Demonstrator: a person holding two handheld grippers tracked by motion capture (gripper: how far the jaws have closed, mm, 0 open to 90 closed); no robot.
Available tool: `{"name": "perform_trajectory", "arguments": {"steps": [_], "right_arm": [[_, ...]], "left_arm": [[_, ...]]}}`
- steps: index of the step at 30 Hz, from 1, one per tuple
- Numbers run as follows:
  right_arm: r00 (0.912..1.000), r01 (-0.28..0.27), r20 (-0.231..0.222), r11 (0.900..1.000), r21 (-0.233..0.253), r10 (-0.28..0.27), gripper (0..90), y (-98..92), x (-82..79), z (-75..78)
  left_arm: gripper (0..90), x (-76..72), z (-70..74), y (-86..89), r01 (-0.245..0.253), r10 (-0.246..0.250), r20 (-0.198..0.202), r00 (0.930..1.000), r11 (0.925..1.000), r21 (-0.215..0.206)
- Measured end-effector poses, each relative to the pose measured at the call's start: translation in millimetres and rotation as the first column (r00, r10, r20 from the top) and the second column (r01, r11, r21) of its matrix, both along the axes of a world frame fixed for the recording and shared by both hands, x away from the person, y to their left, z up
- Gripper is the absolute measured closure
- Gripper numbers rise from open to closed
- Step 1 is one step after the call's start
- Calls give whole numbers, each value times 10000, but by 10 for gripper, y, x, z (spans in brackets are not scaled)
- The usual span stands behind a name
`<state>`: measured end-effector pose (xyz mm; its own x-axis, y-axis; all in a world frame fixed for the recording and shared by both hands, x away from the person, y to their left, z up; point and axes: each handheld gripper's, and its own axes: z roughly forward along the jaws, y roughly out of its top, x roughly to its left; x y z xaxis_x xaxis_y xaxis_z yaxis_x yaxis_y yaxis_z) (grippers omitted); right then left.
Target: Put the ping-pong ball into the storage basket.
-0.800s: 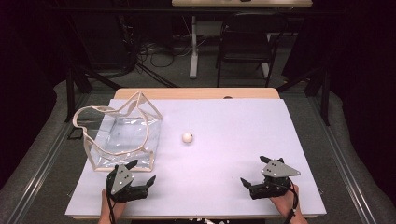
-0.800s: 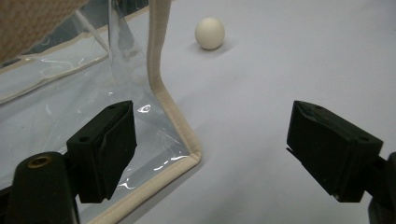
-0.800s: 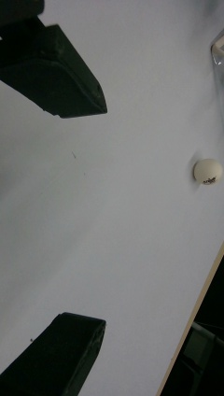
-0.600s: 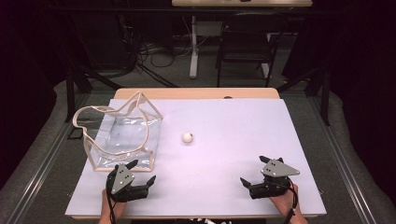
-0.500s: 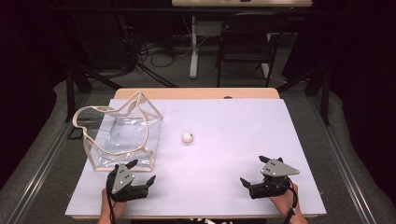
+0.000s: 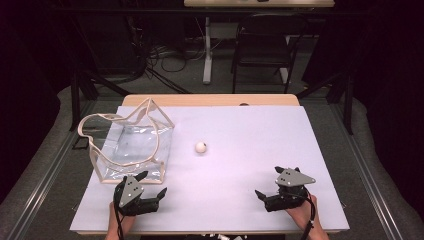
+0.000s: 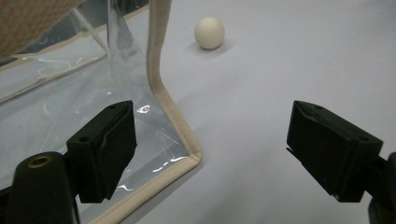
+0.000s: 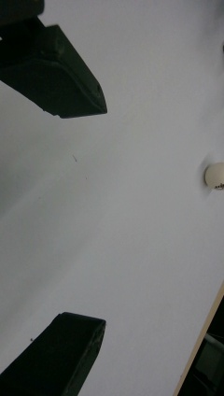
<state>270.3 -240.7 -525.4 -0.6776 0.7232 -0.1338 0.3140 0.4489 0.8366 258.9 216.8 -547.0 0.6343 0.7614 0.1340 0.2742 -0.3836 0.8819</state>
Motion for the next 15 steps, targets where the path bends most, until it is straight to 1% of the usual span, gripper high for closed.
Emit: {"name": "perform_trajectory", "arguments": {"steps": [1, 2, 9, 15], "right_arm": [[10000, 0, 0, 10000, 0, 0, 0, 0, 0, 0], [9999, -46, -105, 10000, -30, 46, 0, 16, 22, 4], [9998, -96, -197, 9998, -154, 93, 0, 82, 54, 23], [9992, -286, -277, 9992, -266, 278, 0, 167, 137, 72]], "left_arm": [[163, -1, -2, -2, 6, -6, -44, 10000, 10000, 18], [163, 1, -4, -2, 21, -21, -60, 10000, 10000, 13], [163, -4, -3, 10, 10, -10, -58, 10000, 10000, -22], [163, -9, -2, 3, 8, -8, -56, 10000, 10000, -7]]}}
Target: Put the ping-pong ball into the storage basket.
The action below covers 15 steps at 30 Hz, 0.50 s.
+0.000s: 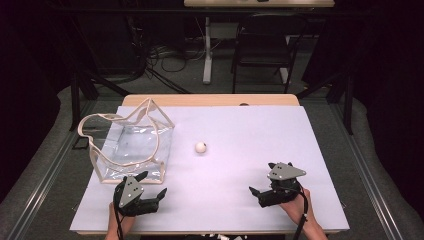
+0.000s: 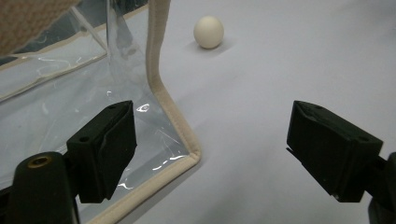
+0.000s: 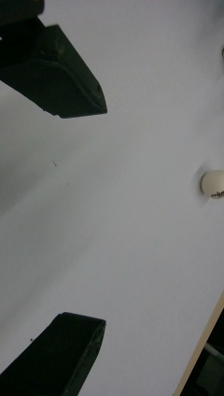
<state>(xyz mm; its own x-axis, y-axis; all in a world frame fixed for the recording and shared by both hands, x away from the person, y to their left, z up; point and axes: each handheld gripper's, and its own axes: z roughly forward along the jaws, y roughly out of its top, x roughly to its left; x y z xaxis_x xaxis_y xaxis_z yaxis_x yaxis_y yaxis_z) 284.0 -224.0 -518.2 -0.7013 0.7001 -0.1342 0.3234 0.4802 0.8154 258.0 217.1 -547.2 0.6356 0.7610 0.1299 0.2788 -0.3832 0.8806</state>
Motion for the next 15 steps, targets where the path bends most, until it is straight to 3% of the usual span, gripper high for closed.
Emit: {"name": "perform_trajectory", "arguments": {"steps": [15], "right_arm": [[9997, -244, -61, 9996, -120, 243, 0, 131, 193, 65]], "left_arm": [[163, 10, -8, 1, 65, -65, -51, 10000, 10000, -6]]}}
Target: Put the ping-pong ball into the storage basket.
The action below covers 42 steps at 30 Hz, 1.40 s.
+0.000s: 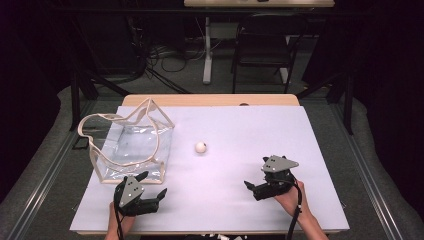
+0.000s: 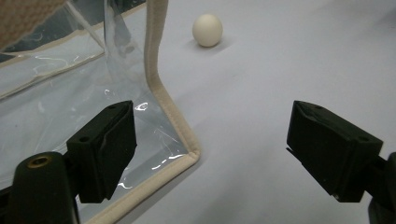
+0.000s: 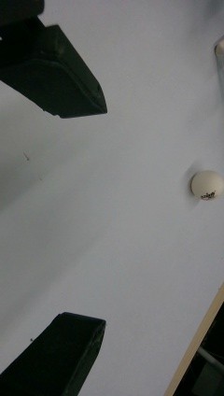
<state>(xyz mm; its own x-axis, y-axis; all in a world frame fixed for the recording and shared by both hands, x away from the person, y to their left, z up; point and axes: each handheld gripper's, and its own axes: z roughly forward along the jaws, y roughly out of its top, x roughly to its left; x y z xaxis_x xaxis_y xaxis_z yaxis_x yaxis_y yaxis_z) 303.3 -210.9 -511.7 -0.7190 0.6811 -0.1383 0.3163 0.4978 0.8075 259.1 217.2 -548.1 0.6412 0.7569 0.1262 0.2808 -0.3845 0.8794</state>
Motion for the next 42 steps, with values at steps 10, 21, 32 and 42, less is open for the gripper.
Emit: {"name": "perform_trajectory", "arguments": {"steps": [10, 21, 32, 42], "right_arm": [[9999, -139, 9, 9999, -62, 139, 0, 83, 63, 19], [9994, -338, -29, 9993, -180, 337, 0, 179, 155, 31], [9987, -490, -114, 9985, -247, 487, 0, 254, 242, 25], [9984, -557, -67, 9982, -242, 556, 0, 335, 325, 57]], "left_arm": [[163, 5, -4, -4, 44, -44, -1, 10000, 10000, 14], [163, 8, -5, -3, 101, -101, 31, 9999, 9999, -50], [163, 7, -6, -16, 168, -168, 27, 9999, 9999, 32], [163, 7, -5, -8, 196, -196, 50, 9998, 9998, 50]]}}
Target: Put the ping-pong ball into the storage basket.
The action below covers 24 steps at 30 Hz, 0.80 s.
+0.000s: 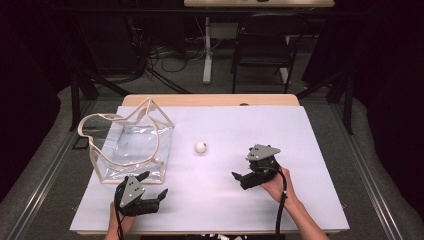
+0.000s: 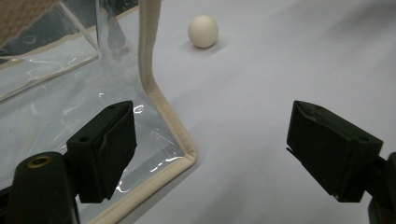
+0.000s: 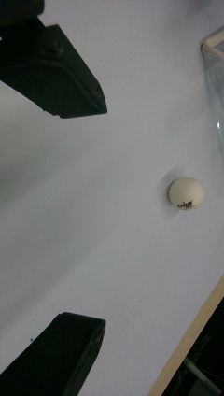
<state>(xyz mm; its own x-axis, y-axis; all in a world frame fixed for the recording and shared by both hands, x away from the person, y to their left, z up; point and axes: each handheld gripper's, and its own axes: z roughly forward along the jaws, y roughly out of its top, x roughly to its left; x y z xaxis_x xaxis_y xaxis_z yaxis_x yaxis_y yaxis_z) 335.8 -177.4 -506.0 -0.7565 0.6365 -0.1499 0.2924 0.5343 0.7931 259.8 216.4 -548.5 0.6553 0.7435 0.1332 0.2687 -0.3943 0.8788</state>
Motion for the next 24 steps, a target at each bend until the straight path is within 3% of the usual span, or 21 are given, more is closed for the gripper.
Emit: {"name": "perform_trajectory", "arguments": {"steps": [24], "right_arm": [[9998, -160, -116, 9992, -363, 156, 0, 141, 241, 52]], "left_arm": [[163, -2, -3, 0, -15, 14, -49, 10000, 10000, -46]]}}
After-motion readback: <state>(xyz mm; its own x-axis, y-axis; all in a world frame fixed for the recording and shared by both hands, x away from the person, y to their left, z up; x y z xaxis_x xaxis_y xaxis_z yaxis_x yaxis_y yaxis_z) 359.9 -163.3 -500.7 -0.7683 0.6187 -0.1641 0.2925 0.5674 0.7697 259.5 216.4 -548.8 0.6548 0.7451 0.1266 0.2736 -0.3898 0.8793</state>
